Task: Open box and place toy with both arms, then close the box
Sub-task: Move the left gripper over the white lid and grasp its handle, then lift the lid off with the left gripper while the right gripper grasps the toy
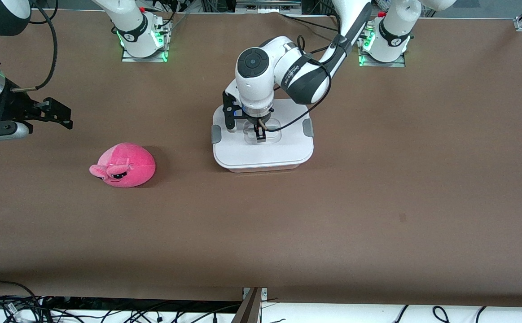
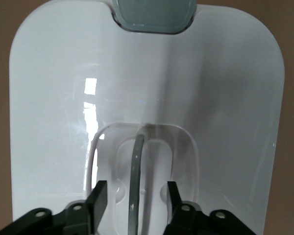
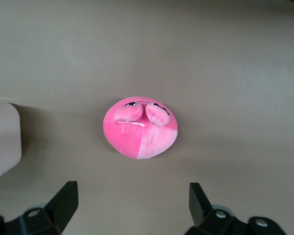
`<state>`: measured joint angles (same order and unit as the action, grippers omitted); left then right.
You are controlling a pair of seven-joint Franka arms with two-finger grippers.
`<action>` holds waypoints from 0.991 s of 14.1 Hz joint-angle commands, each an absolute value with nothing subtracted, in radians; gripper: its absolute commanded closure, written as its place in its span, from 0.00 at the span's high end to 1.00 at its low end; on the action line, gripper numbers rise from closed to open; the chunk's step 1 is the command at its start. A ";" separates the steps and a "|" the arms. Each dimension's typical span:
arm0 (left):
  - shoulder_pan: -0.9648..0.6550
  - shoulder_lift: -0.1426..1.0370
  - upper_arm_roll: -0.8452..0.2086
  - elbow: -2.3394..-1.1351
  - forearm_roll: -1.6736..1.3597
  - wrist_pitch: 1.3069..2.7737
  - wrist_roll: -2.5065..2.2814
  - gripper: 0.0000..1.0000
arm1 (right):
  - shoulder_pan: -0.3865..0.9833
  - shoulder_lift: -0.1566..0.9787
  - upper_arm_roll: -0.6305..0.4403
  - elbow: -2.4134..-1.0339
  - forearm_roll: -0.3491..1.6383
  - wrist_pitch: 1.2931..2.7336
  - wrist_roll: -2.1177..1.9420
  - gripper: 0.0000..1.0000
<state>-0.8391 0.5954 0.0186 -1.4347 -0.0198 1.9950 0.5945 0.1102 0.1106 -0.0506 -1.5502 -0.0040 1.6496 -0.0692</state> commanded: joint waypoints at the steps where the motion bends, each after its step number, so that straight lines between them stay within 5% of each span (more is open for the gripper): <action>1: -0.842 0.560 0.025 -1.447 -0.003 1.939 0.614 0.00 | 0.101 0.143 -0.055 -1.536 -0.002 1.655 -0.072 1.00; 8: -0.836 0.509 0.025 -1.430 -0.008 1.867 0.612 0.00 | 0.144 0.296 -0.049 -1.554 -0.075 1.669 -0.078 1.00; 14: -0.761 0.463 0.037 -1.387 -0.015 1.760 0.615 0.00 | 0.141 0.307 -0.055 -1.813 -0.066 1.900 -0.075 1.00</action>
